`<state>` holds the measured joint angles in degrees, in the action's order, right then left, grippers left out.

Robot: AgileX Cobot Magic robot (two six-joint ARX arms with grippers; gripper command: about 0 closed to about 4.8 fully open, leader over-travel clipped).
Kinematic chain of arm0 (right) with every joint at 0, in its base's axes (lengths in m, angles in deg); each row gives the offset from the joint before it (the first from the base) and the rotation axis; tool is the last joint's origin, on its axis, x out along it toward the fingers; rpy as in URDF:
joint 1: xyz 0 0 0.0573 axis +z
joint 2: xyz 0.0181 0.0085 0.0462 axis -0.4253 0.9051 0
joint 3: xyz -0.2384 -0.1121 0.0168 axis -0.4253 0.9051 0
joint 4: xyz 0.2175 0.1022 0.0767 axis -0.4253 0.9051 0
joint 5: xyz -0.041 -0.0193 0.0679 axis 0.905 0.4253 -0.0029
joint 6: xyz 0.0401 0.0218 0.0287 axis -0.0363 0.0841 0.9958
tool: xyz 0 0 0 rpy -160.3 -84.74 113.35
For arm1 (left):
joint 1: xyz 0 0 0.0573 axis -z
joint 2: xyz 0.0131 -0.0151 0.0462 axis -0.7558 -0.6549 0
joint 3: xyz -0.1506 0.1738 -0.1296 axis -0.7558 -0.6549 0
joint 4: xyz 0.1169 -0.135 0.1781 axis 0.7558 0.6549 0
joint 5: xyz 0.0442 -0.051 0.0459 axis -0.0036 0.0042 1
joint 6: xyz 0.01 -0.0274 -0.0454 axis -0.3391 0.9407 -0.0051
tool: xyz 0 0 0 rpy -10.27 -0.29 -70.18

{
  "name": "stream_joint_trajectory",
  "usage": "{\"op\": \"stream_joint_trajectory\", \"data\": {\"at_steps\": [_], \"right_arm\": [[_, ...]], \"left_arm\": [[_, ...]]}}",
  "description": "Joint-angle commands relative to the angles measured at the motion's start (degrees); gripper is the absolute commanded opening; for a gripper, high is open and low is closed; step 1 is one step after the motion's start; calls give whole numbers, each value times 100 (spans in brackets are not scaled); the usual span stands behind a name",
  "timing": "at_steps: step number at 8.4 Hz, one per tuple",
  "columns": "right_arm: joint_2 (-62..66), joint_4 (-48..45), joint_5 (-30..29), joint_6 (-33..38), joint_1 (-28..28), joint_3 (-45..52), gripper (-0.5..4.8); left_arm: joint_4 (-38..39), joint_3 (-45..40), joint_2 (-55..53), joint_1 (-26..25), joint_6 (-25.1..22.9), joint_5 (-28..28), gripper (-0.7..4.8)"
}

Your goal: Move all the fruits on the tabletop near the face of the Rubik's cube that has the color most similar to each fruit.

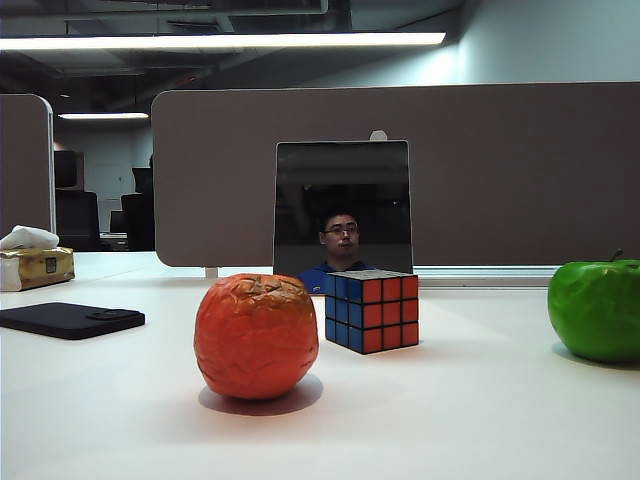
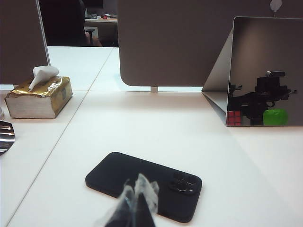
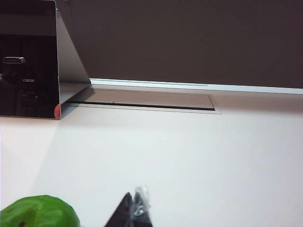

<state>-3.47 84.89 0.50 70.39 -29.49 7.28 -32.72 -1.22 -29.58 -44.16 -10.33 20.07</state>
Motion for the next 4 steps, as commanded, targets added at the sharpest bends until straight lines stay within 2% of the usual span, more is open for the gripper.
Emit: {"op": "stream_joint_trajectory", "data": {"at_steps": [1,3,4], "right_arm": [[-7,-98,-7,22,-2,24,0],[-7,-98,-9,22,-2,22,-1],[-7,-98,-44,22,2,-15,-1]], "left_arm": [[-35,13,-2,-9,0,-31,-5],[-33,13,-2,-9,195,-76,-5],[-37,13,-2,-9,254,-444,-5]]}}
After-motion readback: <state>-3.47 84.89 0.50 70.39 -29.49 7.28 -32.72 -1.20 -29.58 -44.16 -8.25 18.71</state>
